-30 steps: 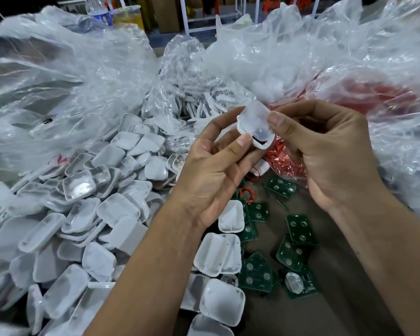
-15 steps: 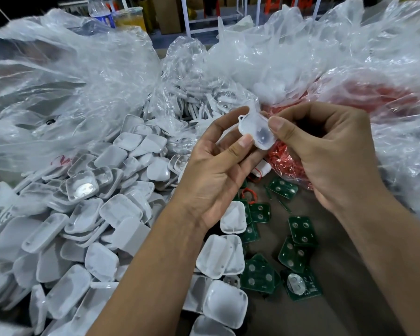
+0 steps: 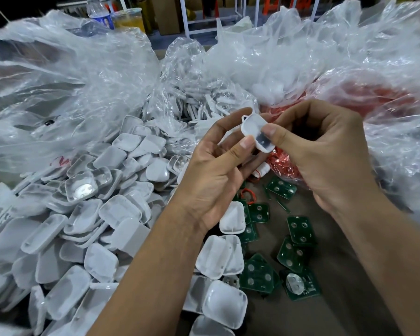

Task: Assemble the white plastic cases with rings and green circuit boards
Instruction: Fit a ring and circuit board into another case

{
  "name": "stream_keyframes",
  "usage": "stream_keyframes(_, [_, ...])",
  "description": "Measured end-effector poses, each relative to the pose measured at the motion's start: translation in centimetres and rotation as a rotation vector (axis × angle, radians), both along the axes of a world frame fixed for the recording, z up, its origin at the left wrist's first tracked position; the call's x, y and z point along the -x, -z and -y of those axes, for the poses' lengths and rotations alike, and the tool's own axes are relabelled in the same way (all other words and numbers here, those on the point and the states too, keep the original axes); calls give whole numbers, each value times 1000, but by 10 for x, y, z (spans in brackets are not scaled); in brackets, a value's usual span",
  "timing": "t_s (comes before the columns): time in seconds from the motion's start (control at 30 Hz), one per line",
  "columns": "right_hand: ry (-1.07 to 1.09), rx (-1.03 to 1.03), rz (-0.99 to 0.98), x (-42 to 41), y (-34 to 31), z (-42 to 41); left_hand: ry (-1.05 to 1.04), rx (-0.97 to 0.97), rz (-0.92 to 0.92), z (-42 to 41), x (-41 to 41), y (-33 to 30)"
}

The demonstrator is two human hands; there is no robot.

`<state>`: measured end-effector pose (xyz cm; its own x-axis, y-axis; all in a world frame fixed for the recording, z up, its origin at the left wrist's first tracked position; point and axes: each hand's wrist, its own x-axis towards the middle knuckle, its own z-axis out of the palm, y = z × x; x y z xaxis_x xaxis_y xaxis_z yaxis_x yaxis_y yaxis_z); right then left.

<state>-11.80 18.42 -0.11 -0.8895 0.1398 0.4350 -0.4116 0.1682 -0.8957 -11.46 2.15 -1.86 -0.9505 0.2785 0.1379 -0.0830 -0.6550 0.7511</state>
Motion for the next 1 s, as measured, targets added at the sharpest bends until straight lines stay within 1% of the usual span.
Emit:
stream_keyframes(0.1, [-79, 83, 120, 0, -1, -3, -15, 40, 16, 0, 0, -1])
stream_keyframes(0.2, [-260, 217, 316, 0, -3, -6, -30, 23, 42, 0, 0, -3])
stream_keyframes(0.27, [-287, 246, 369, 1, -2, -5, -59, 42, 78, 0, 0, -4])
stream_keyframes(0.33, [-237, 256, 377, 1, -1, -4, -128, 128, 128, -1, 0, -4])
stream_keyframes(0.37, [-211, 258, 370, 1, 0, -3, -179, 204, 142, 0, 1, -4])
stream_keyframes(0.43, [-161, 242, 346, 3, 2, -3, -274, 374, 128, 2, 1, -3])
stream_keyframes(0.5, [-100, 191, 310, 3, 4, -1, -321, 475, 96, 2, 0, -3])
stream_keyframes(0.63, [-22, 36, 249, 4, 11, 5, -376, 595, 34, -1, -3, -3])
stream_keyframes(0.77, [-11, -96, 252, 3, 15, 6, -407, 692, 18, -1, -3, -1])
stream_keyframes(0.9, [-58, -84, 306, 3, 12, 6, -435, 726, 59, 0, -4, -3])
stream_keyframes(1.0, [-65, -71, 324, 3, 12, 4, -405, 716, 114, 1, -3, -6])
